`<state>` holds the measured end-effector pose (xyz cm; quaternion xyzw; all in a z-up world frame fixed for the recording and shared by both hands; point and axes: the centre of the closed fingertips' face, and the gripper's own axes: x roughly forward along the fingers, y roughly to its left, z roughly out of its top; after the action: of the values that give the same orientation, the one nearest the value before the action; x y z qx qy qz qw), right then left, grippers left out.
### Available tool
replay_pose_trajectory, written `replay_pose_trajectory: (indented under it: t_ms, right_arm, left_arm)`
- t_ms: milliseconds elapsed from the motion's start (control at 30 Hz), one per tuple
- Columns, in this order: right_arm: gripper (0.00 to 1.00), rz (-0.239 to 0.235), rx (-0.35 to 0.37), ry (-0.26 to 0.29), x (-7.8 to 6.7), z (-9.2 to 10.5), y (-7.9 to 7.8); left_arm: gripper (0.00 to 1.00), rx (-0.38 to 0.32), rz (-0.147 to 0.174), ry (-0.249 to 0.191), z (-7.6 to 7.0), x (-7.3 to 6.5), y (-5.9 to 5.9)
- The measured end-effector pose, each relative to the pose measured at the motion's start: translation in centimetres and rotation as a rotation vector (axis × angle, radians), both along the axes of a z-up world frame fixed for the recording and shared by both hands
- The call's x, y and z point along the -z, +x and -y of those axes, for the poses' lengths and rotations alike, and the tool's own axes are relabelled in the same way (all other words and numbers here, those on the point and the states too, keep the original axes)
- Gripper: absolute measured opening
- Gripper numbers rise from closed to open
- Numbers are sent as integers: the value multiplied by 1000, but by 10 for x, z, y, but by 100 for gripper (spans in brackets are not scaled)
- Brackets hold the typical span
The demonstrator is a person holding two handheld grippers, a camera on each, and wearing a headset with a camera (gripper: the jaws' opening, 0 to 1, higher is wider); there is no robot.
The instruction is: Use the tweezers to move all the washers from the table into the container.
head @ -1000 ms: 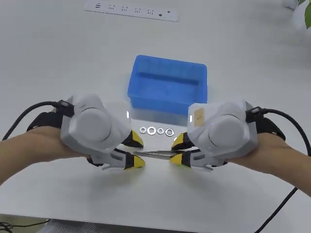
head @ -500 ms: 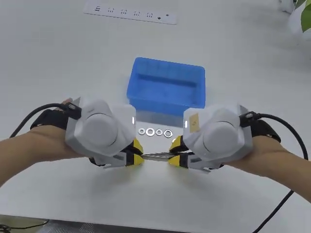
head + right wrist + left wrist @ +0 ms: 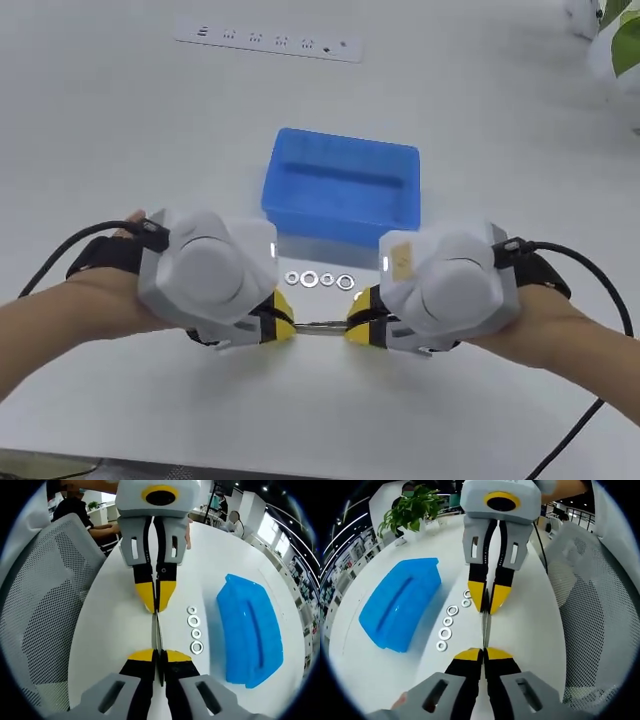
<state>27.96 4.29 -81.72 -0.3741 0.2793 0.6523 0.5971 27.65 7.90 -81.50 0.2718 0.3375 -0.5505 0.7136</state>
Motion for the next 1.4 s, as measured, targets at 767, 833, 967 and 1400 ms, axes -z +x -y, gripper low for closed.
replay_pose_trajectory:
  t_ms: [767,833,967,1400]
  right_arm:
    - [7,12,36,199,-29,-12,-4]
    - [7,12,36,208,-30,-12,-5]
    - [7,18,26,229,-30,-14,-9]
    - [7,-2,84,300,-36,-13,-9]
  left_arm:
    - [6,-94,-16,-100,-7,-30,0]
    - [6,-87,-1,-110,-5,-37,-2]
    - [6,-77,8,-130,1,-48,-6]
    - [6,-45,41,-181,24,-75,-9]
